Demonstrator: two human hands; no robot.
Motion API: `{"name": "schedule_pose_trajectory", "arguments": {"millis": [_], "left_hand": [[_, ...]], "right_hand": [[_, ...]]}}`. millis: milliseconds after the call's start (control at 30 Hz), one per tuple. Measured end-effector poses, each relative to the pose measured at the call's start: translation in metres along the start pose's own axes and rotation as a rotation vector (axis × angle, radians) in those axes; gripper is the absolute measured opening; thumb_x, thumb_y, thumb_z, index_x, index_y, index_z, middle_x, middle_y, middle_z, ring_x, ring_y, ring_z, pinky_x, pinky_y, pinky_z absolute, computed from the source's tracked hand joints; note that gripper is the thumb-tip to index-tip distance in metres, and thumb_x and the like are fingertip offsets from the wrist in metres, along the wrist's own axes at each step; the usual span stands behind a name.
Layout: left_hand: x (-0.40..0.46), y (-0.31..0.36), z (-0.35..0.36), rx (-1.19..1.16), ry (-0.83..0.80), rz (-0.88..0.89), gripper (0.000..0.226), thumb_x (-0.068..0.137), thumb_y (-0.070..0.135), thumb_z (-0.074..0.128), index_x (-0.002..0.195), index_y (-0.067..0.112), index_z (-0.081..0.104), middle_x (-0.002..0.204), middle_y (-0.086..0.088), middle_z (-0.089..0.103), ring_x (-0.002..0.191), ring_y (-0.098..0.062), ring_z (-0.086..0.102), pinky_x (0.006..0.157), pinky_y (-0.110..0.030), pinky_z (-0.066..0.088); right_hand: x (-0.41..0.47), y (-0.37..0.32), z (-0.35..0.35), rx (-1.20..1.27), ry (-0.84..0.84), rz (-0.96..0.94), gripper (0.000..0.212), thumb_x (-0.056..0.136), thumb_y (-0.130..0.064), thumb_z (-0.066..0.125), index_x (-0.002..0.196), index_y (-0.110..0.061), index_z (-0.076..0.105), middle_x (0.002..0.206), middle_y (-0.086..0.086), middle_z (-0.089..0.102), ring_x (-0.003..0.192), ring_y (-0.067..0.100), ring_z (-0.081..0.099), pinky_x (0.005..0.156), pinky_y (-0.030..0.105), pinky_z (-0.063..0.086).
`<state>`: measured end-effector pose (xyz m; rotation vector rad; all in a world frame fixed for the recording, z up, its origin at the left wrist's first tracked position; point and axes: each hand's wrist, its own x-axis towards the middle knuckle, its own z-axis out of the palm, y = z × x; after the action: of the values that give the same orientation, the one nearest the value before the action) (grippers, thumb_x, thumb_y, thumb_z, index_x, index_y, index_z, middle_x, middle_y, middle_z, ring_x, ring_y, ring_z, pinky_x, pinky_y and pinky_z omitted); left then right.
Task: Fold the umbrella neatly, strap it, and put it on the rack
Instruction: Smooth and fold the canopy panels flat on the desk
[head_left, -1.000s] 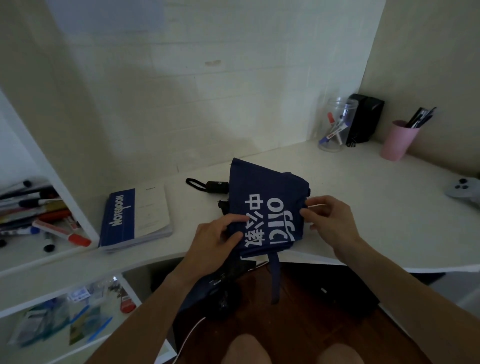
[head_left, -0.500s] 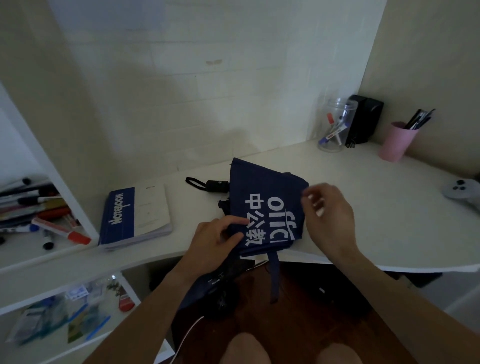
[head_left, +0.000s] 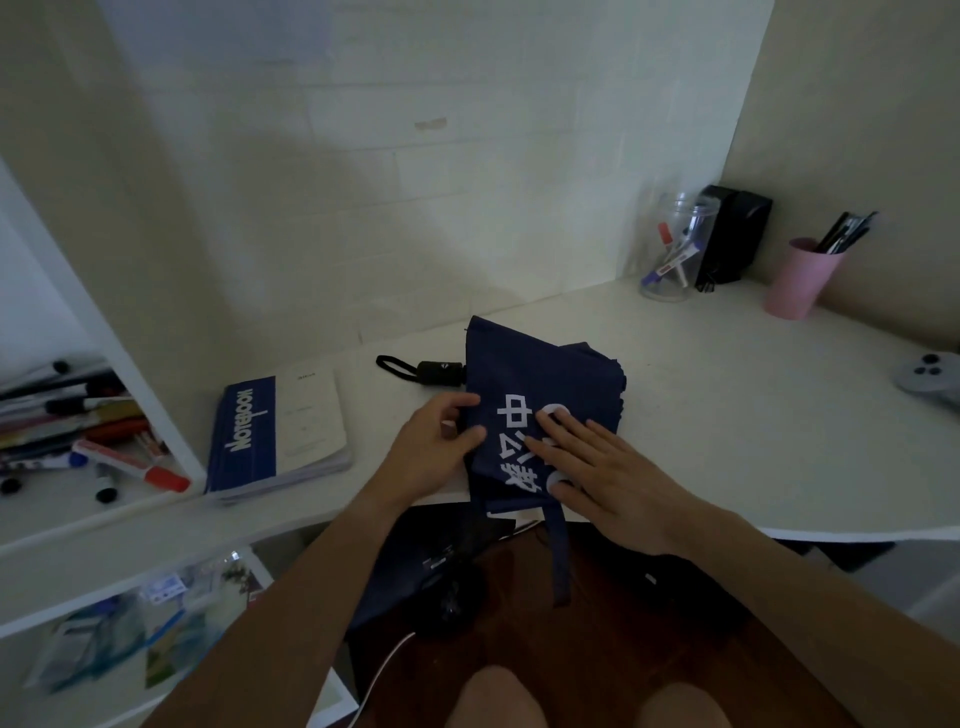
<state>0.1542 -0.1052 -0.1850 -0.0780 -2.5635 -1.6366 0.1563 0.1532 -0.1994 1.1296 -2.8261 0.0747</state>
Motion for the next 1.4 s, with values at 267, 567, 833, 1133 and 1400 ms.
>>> {"name": "schedule_pose_trajectory", "arguments": {"millis": [267,567,833,1133,1400], "left_hand": [[-0.011,-0.003,-0.001,0.465,0.264,0.333,0.021,0.089,0.028,0.071,0.110,0.024,0.068,0.111,0.003,0.050,0.101,-0.010,0.050,0.087,-0.021,0.044],[-0.020,-0.024,0.011,0.969,-0.296,0.615,0.054,0.109,0.049,0.019,0.161,0.035,0.011,0.169,0.011,0.006,0.155,-0.004,0.002,0.127,-0.035,0.011],[-0.021,-0.024,0.013,0.992,-0.254,0.651,0.052,0.110,0.046,0.017,0.159,0.032,0.022,0.169,0.007,0.015,0.156,-0.010,0.010,0.125,-0.040,0.021],[-0.019,-0.027,0.014,0.953,-0.192,0.710,0.050,0.110,0.044,0.021,0.157,0.029,0.030,0.167,0.002,0.024,0.153,-0.013,0.022,0.123,-0.035,0.023],[-0.020,-0.028,0.013,0.930,-0.204,0.721,0.049,0.110,0.043,0.025,0.154,0.027,0.038,0.156,-0.001,0.045,0.141,-0.020,0.041,0.117,-0.038,0.032]], "right_hand": [[-0.001,0.011,-0.001,0.073,-0.126,-0.028,0.058,0.105,-0.054,0.013,0.156,-0.036,-0.009,0.163,-0.016,-0.020,0.146,-0.003,-0.026,0.124,0.031,-0.009],[0.006,0.008,-0.025,0.396,-0.123,0.022,0.047,0.104,-0.049,0.031,0.147,-0.036,0.043,0.160,-0.012,0.033,0.144,-0.002,0.028,0.121,0.025,0.023],[0.090,0.060,-0.081,0.116,0.097,0.347,0.035,0.087,-0.038,0.067,0.118,-0.022,0.070,0.122,0.006,0.061,0.115,0.030,0.055,0.097,0.042,0.048],[0.055,0.018,-0.090,0.277,0.390,0.186,0.012,0.082,-0.024,0.074,0.088,-0.032,0.068,0.091,-0.012,0.072,0.085,0.012,0.066,0.078,0.033,0.055],[-0.005,-0.014,-0.019,0.028,0.460,0.068,0.036,0.071,-0.007,0.079,0.102,-0.022,0.068,0.096,-0.005,0.066,0.084,0.020,0.060,0.070,0.030,0.044]]}}
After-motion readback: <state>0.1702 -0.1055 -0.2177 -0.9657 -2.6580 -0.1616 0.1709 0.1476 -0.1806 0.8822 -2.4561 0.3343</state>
